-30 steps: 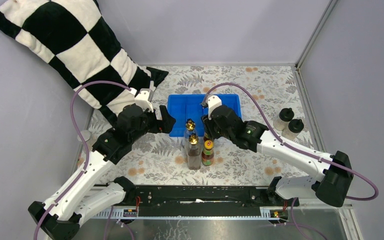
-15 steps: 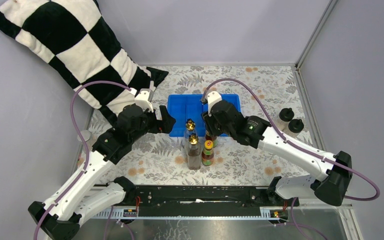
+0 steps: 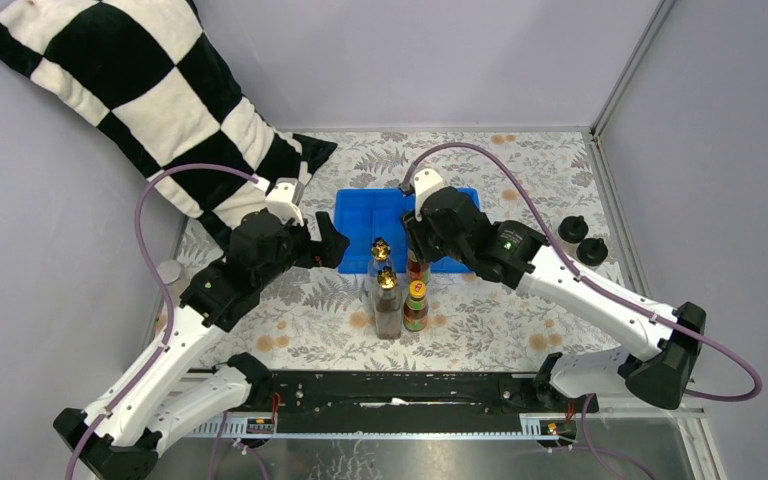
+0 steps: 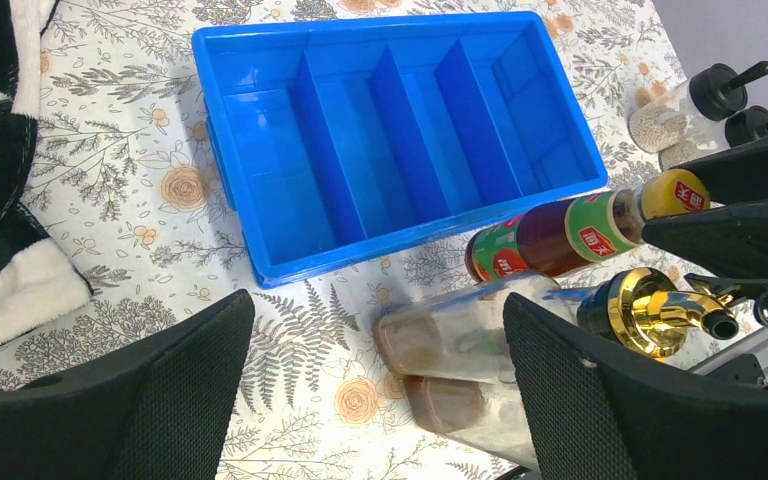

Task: Organize the condiment bottles
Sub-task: Pick up the bottle from the center of the board, then place the bottle in the storage box.

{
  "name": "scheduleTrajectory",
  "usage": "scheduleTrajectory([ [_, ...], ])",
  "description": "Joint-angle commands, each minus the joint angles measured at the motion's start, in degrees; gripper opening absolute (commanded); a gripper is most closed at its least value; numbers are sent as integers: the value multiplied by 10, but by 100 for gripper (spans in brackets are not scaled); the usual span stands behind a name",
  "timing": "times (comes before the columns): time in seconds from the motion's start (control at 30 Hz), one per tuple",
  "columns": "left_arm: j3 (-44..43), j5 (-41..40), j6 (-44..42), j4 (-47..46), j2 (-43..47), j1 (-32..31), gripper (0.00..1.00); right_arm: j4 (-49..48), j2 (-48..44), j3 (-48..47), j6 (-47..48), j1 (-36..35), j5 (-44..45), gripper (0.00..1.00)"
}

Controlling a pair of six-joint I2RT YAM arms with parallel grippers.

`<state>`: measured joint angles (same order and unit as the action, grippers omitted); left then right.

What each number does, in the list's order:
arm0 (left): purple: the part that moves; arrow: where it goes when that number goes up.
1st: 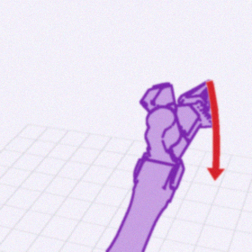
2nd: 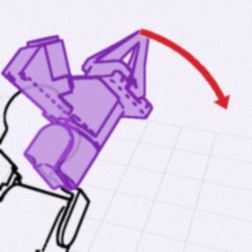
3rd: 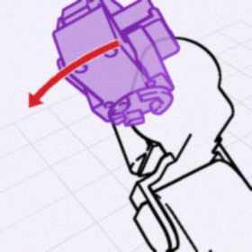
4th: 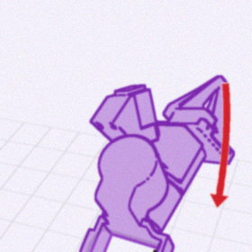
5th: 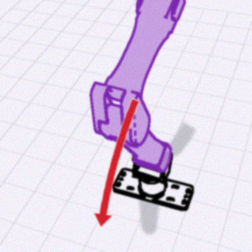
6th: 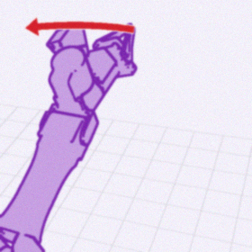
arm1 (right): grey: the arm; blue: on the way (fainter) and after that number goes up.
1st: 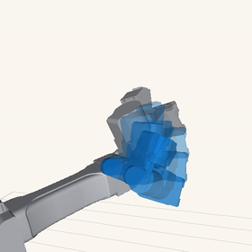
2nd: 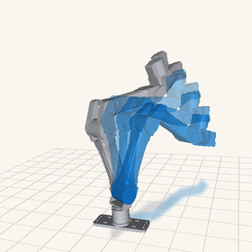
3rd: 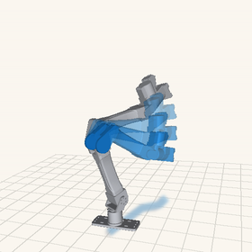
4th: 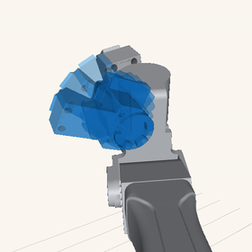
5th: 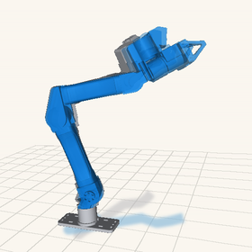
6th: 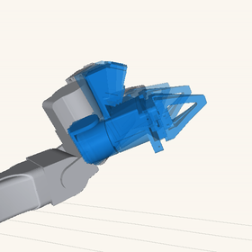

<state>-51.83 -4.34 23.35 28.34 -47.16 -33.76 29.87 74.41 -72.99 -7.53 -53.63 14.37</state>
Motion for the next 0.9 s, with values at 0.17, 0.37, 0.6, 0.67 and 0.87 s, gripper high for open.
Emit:
scheduleTrajectory([
  [0.17, 8, -7, -10, 11, 10, -4, 98, -16, 12, -109, 41, -4, 41, 26],
  [0.37, 11, -8, -10, 10, 12, -4, 98, -13, 25, -149, 61, -3, 61, 26],
  [0.6, 14, -11, -11, 13, 17, -4, 98, -29, 49, -187, 99, -3, 96, 24],
  [0.67, 13, -12, -12, 15, 18, -4, 98, -32, 60, -200, 108, 0, 101, 24],
  [0.87, 16, -19, -15, 20, 24, -4, 98, -52, 76, -215, 101, 39, 78, 22],
])
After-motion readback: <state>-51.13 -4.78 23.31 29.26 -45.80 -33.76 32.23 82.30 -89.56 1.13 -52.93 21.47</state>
